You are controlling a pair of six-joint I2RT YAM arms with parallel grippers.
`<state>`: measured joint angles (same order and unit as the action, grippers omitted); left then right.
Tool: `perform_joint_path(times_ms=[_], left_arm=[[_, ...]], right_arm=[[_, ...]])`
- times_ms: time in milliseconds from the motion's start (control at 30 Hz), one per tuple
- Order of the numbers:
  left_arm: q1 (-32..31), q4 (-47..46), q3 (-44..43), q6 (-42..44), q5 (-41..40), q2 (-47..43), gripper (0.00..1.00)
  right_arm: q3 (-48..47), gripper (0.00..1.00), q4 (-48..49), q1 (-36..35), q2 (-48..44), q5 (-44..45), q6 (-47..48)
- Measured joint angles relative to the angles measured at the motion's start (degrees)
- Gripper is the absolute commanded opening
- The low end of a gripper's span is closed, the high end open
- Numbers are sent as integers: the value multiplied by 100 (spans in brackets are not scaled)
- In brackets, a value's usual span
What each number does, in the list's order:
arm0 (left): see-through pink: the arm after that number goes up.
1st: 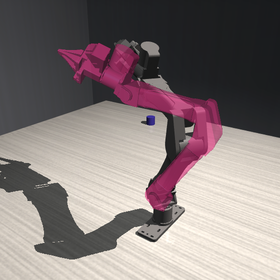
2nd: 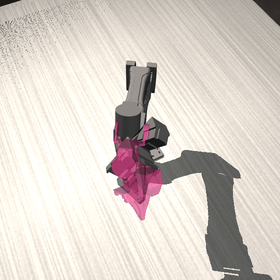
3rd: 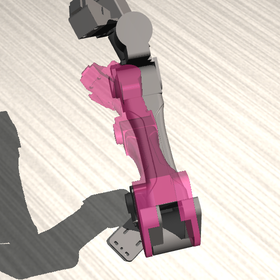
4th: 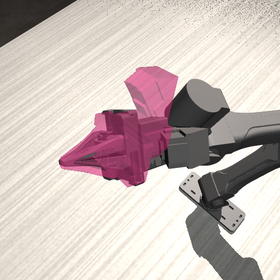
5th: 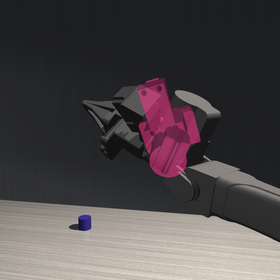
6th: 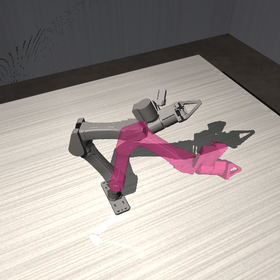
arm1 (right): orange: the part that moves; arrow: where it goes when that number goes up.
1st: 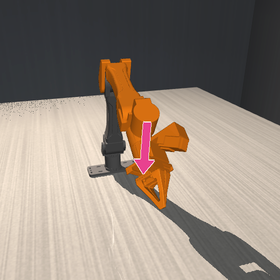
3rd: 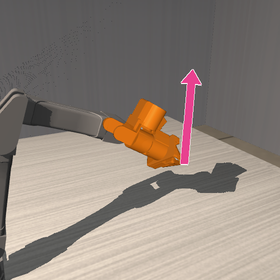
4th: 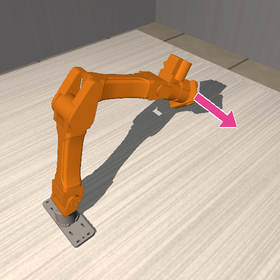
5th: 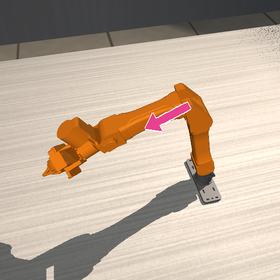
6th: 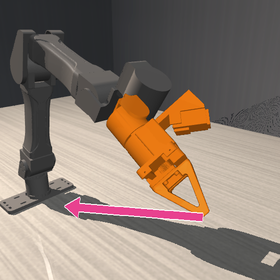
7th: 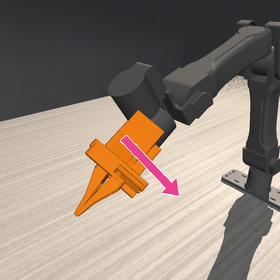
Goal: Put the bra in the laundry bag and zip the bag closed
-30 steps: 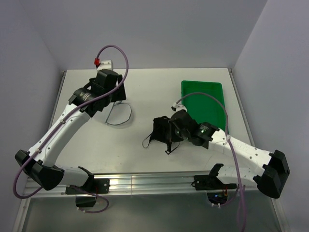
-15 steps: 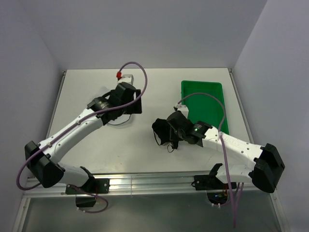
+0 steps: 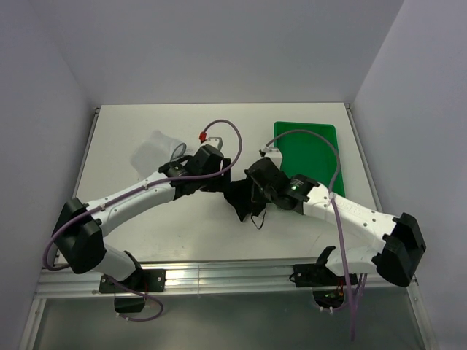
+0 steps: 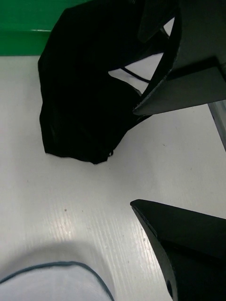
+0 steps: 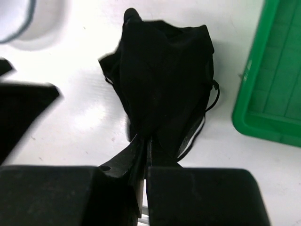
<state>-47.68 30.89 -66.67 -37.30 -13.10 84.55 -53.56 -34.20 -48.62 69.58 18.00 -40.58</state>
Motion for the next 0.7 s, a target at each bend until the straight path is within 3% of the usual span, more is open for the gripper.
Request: perform_joint_path(times_ms=[233, 567, 667, 700], left_arm=[[-96, -498, 186, -92, 232, 280, 78], [-188, -501, 251, -295, 2, 625, 74], [-177, -219, 251, -387, -317, 560, 73], [-179, -122, 251, -407, -400, 509, 73]], right_arm=[[-634, 1, 107, 2, 846, 131, 96], [-944, 11, 201, 31, 1523, 199, 229], [-1093, 18, 254, 52, 1722, 181, 273], [-1165, 26, 282, 55, 1810, 170, 280]])
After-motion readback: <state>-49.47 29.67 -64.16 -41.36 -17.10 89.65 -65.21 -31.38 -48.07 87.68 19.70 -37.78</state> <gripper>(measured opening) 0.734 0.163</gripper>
